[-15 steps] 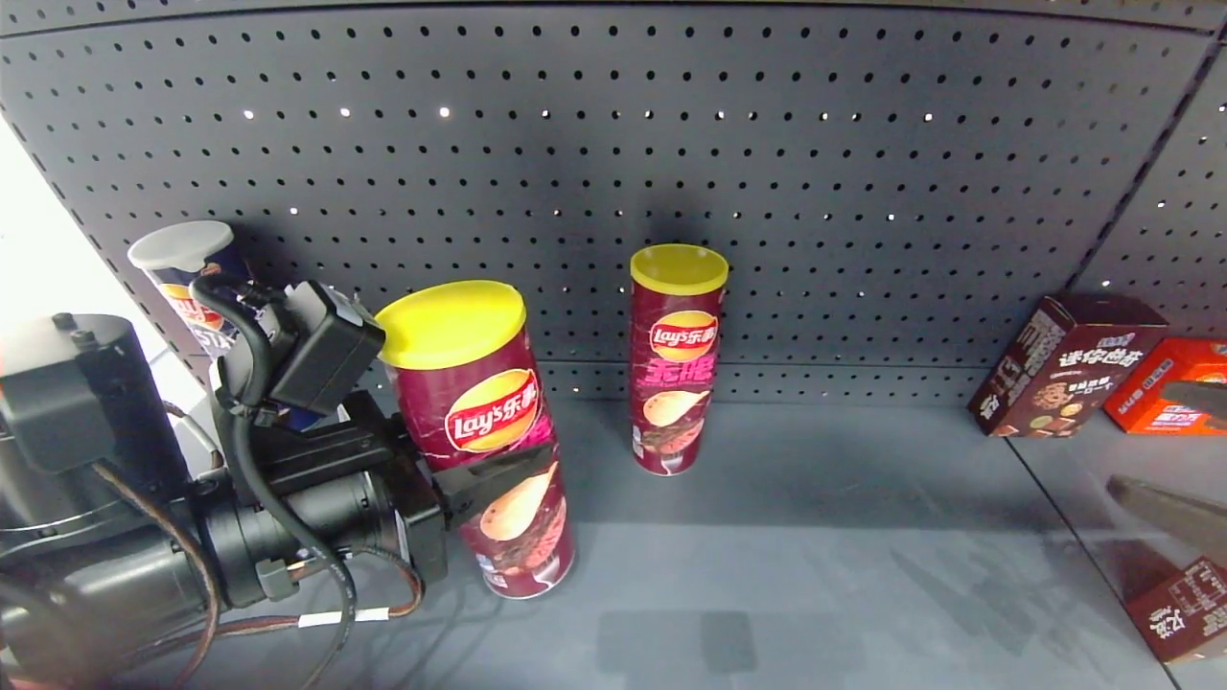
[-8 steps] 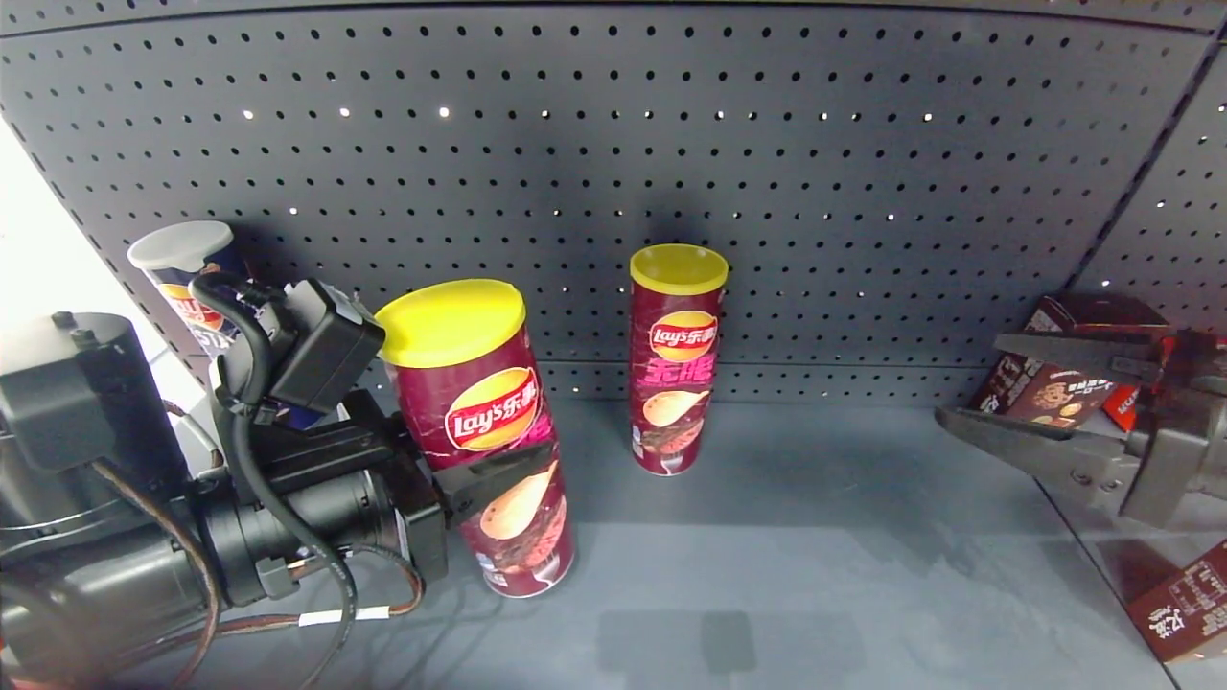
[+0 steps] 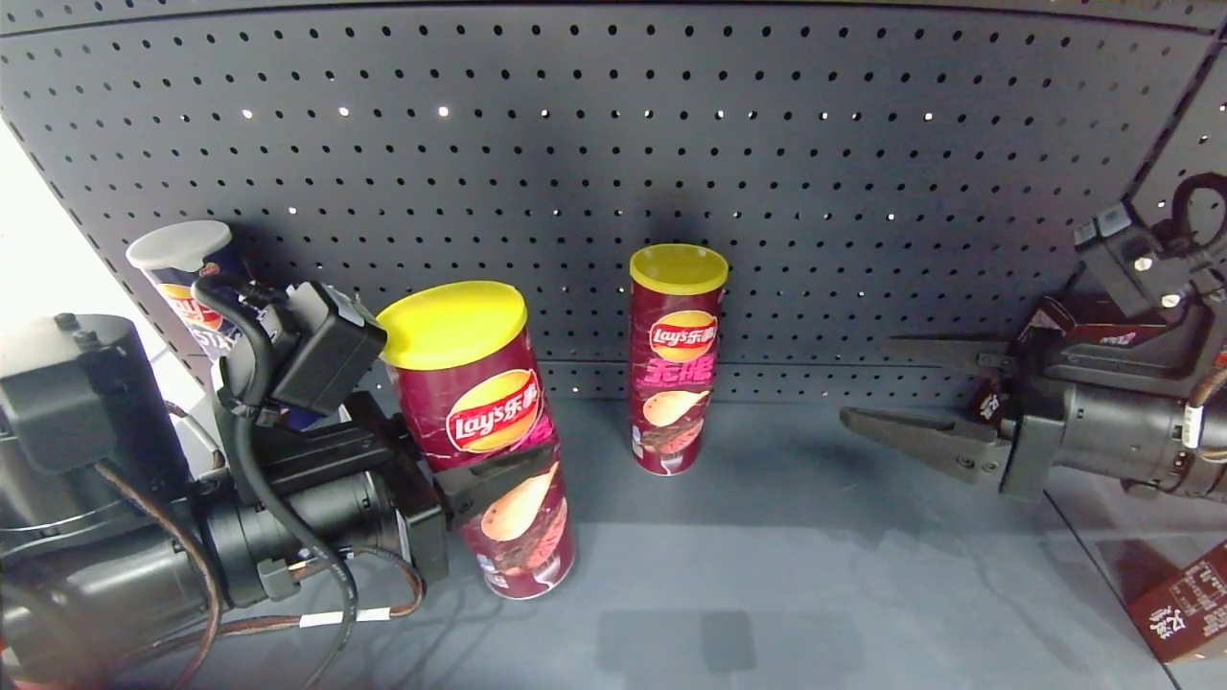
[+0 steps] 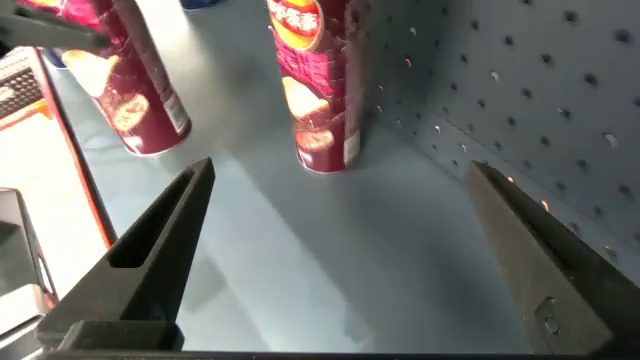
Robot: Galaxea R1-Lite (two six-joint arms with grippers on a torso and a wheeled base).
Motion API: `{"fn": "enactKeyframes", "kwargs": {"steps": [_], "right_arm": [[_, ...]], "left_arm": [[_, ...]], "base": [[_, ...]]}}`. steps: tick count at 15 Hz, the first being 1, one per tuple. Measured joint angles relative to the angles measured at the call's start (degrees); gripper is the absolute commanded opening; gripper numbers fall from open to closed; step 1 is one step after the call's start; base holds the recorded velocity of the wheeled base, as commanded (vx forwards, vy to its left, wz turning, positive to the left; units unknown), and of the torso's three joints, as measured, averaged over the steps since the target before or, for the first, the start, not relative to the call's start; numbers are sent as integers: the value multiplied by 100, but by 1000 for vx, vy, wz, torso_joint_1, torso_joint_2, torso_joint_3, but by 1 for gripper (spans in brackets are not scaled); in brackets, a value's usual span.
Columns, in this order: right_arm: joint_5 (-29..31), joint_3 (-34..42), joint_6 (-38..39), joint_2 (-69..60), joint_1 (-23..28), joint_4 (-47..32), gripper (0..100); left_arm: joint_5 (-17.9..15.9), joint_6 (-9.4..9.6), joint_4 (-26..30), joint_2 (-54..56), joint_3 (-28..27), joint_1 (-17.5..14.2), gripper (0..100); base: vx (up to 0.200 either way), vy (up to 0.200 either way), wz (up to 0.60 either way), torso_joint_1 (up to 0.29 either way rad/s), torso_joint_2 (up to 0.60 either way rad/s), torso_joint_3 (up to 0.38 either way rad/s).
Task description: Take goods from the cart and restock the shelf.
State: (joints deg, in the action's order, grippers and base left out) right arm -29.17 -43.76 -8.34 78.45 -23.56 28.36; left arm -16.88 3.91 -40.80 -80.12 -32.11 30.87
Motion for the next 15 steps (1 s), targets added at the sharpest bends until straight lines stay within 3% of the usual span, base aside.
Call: {"fn": "enactKeyframes", "kwargs": {"steps": [2,9,15], "right_arm": [[-640,2,-9,284,-9,506,100],[-1554,-30,-30,1358,-18,2295,100],[-1626,-323,-26,2022,-118,2430,100]], "left_arm": [[5,-1,-4,0,9,-9,0],[5,-6,-2,2,61,-88,0],[-6,-4,-2,2,67,-107,0]], "base": [[0,0,0,0,0,0],[0,0,0,0,0,0],[0,0,0,0,0,0]]}}
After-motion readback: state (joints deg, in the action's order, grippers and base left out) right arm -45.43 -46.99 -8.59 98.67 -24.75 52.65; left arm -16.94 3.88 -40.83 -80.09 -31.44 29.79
